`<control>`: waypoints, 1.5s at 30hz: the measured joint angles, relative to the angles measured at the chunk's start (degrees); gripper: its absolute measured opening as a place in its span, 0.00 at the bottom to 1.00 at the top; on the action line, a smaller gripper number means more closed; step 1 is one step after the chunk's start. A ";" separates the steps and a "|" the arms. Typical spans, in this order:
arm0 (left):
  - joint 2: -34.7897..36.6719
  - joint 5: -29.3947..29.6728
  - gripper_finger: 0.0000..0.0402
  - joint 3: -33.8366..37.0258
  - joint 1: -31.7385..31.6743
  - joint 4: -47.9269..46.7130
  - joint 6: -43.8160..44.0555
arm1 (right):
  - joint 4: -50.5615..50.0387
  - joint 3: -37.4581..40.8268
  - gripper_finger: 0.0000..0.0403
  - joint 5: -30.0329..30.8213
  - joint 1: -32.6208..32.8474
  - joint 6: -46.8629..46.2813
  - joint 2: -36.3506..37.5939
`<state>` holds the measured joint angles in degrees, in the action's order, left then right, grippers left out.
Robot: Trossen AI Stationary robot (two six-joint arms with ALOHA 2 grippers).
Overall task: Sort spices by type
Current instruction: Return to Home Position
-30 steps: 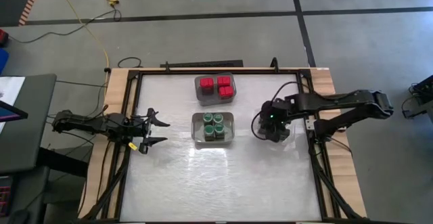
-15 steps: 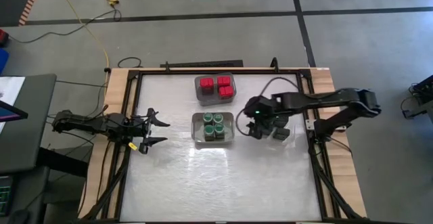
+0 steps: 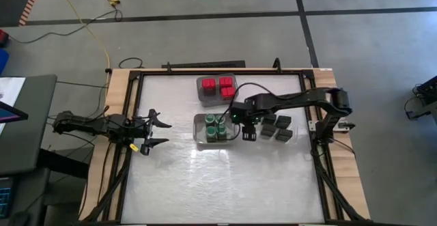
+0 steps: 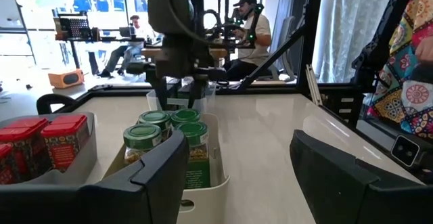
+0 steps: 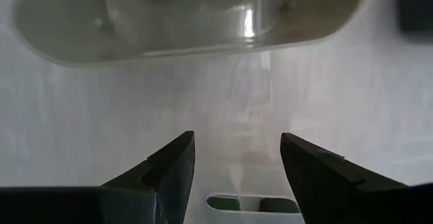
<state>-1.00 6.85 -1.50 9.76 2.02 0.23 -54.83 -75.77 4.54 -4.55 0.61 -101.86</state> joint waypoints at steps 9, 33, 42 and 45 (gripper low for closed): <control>0.00 0.02 0.61 0.00 0.02 0.00 0.00 | -2.90 -0.04 0.62 0.09 1.77 1.07 -2.49; -0.02 0.02 0.61 0.00 0.02 0.00 0.00 | -11.67 -0.04 0.62 0.00 8.29 1.00 -2.45; -0.02 0.02 0.61 0.02 0.02 0.00 0.00 | -7.71 -0.02 0.62 -0.13 9.06 -1.96 -0.91; -0.02 0.02 0.61 0.00 0.02 0.00 0.02 | -6.31 -0.02 0.62 -0.13 9.04 -3.25 2.23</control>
<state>-1.02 6.87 -1.50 9.78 2.02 0.25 -61.14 -75.79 4.40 4.49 -2.65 -99.63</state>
